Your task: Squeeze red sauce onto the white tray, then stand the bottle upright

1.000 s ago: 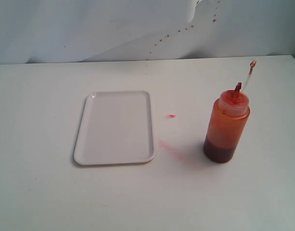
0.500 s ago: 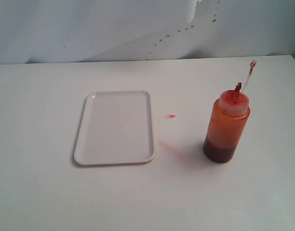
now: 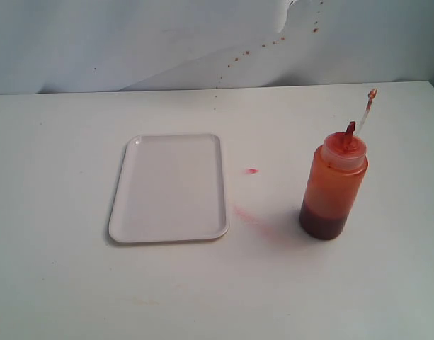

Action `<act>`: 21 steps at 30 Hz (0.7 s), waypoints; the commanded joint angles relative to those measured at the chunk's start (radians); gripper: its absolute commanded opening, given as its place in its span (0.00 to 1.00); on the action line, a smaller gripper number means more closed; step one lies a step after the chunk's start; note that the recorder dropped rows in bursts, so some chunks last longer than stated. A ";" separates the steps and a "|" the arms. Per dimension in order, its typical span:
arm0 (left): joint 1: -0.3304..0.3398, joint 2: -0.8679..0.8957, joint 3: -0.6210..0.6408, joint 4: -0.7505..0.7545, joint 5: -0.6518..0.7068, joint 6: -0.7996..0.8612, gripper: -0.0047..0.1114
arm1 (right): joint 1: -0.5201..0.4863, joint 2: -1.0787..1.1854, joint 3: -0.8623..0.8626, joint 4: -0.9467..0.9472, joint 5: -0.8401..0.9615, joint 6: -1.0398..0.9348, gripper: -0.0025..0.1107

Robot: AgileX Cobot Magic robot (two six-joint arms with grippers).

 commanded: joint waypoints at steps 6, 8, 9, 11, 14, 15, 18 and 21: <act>0.002 -0.004 0.005 -0.367 -0.263 0.006 0.06 | -0.007 -0.005 0.002 0.001 0.000 0.003 0.02; 0.002 -0.004 0.005 -0.386 -0.291 -0.007 0.06 | -0.007 -0.005 0.002 0.001 0.000 0.003 0.02; 0.002 -0.004 0.005 -0.388 -0.306 -0.023 0.06 | -0.007 -0.005 0.002 0.001 0.000 0.003 0.02; 0.002 -0.004 0.005 -0.389 -0.348 -0.110 0.06 | -0.007 -0.005 0.002 0.001 0.000 0.003 0.02; 0.002 -0.004 0.005 -0.385 -0.460 -0.405 0.06 | -0.007 -0.005 0.002 0.001 0.000 0.003 0.02; 0.002 -0.004 0.005 -0.366 -0.497 -0.496 0.06 | -0.007 -0.005 0.002 0.001 0.000 0.003 0.02; 0.002 -0.004 0.005 -0.031 -0.673 -0.736 0.06 | -0.007 -0.005 0.002 0.001 0.000 0.003 0.02; 0.002 0.031 0.005 0.415 -0.959 -0.841 0.06 | -0.007 -0.005 0.002 0.001 0.000 0.003 0.02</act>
